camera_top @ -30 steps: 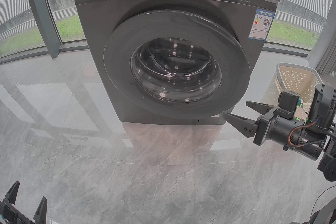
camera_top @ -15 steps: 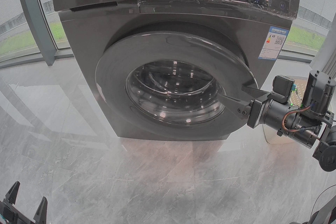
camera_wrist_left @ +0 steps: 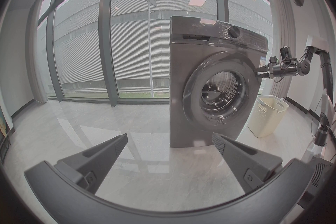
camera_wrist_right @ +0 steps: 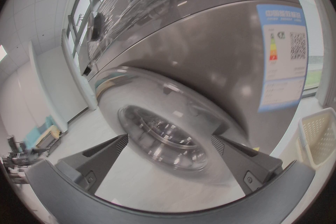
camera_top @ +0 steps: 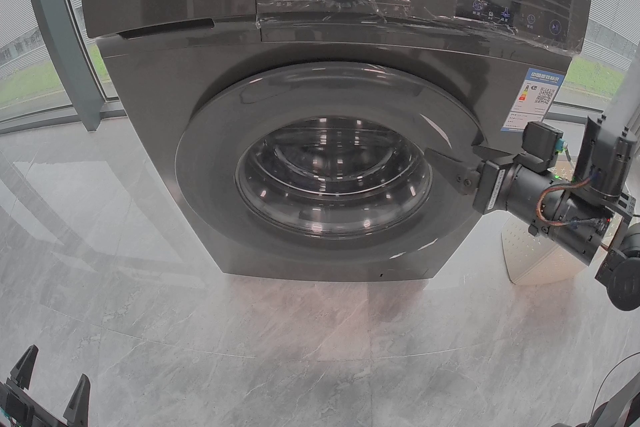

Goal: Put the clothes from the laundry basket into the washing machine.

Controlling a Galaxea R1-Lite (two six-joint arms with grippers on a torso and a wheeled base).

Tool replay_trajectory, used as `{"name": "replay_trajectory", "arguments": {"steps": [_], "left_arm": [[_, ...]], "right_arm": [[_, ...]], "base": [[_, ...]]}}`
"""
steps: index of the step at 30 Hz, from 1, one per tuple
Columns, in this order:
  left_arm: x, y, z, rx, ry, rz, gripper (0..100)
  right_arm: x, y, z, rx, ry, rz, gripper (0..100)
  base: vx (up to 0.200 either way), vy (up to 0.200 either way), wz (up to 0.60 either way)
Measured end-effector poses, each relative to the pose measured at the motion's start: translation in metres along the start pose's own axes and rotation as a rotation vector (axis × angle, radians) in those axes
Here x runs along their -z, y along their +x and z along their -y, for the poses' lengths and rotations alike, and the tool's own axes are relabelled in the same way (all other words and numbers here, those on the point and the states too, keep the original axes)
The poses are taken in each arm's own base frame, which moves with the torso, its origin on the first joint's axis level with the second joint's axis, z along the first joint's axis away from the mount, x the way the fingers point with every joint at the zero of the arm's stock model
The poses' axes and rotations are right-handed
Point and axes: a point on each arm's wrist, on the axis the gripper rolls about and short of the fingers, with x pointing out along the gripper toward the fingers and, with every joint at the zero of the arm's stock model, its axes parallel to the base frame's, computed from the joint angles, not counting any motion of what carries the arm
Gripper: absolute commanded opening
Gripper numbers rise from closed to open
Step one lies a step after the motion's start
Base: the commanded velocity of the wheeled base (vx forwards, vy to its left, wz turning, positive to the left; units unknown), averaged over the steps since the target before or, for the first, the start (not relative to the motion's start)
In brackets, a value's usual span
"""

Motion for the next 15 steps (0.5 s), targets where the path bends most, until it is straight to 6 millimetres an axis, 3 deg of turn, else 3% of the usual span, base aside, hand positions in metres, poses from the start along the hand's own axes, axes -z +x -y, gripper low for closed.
{"name": "replay_trajectory", "arguments": {"steps": [9, 12, 15], "left_arm": [[0.000, 0.000, 0.000, -0.001, 0.000, -0.001, 100], [0.000, 0.000, 0.000, -0.001, 0.000, -0.001, 100], [0.000, 0.000, 0.000, -0.001, 0.000, -0.001, 100]], "right_arm": [[0.002, -0.005, 0.007, 0.028, -0.012, 0.017, 100], [0.008, -0.014, 0.007, 0.010, -0.019, 0.015, 100], [0.027, -0.035, 0.003, -0.043, -0.024, -0.064, 100]], "base": [[0.000, 0.000, 0.00], [0.000, 0.000, 0.00], [0.000, 0.000, 0.00]]}}
